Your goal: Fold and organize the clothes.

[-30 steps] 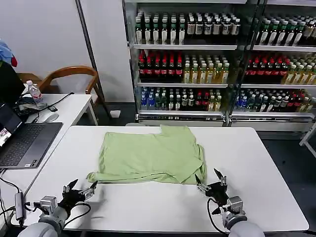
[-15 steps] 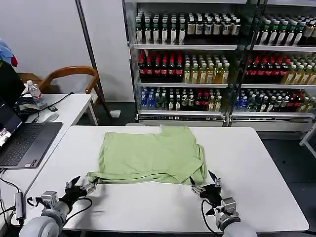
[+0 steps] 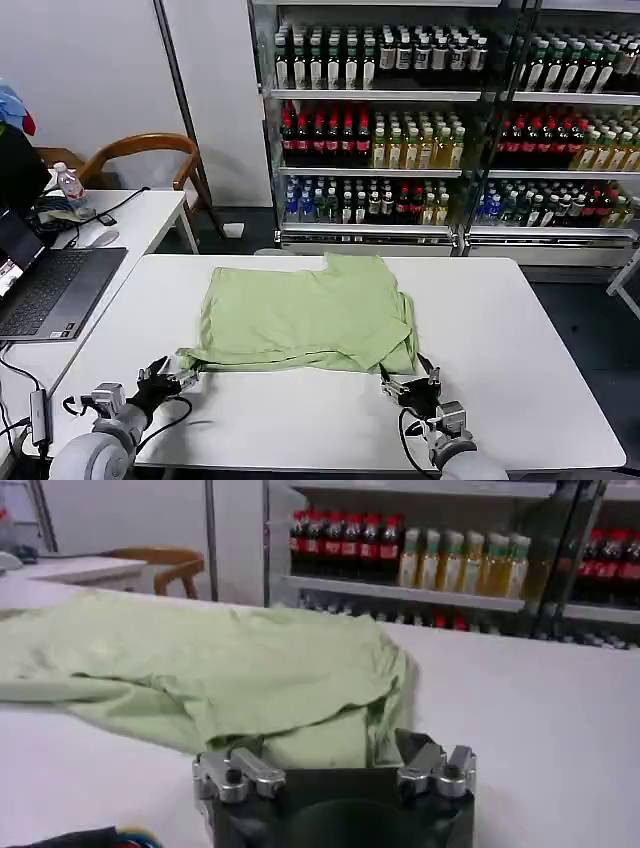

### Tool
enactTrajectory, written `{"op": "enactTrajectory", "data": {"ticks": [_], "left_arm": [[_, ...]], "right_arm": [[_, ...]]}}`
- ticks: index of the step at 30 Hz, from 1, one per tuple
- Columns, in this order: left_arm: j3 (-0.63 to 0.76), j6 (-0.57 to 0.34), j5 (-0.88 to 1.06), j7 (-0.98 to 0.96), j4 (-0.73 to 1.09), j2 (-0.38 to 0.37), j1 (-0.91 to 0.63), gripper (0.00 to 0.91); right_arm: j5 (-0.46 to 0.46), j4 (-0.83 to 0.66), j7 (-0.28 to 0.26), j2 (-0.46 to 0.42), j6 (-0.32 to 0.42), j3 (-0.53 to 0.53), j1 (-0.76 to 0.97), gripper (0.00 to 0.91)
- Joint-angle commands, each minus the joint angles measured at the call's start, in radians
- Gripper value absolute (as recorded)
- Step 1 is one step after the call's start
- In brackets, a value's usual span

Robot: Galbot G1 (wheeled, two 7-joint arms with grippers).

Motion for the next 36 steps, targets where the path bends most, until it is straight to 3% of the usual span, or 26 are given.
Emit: {"op": "enactTrajectory", "data": {"ticks": [1,26,36], "left_arm": [[0.029,0.025,0.075,-0.009,0.0,0.0,0.001,0.04],[0.04,0.009,0.149,0.033,-0.035,-0.008,0.033,0.03],[-0.001,-0.031,0.176,0.031,-0.139,-0.026,0.211,0.03]], "right_arm": [[-0.016,-0.002,0.009,0.005,-0.012,-0.007,0.002,0.0],[-0.036,0.05,0.01,-0.005,-0.016,0.004,-0.052,0.0],[-0.105,0.155,-0.004,-0.059,0.041,0.037,-0.246,0.0]]}}
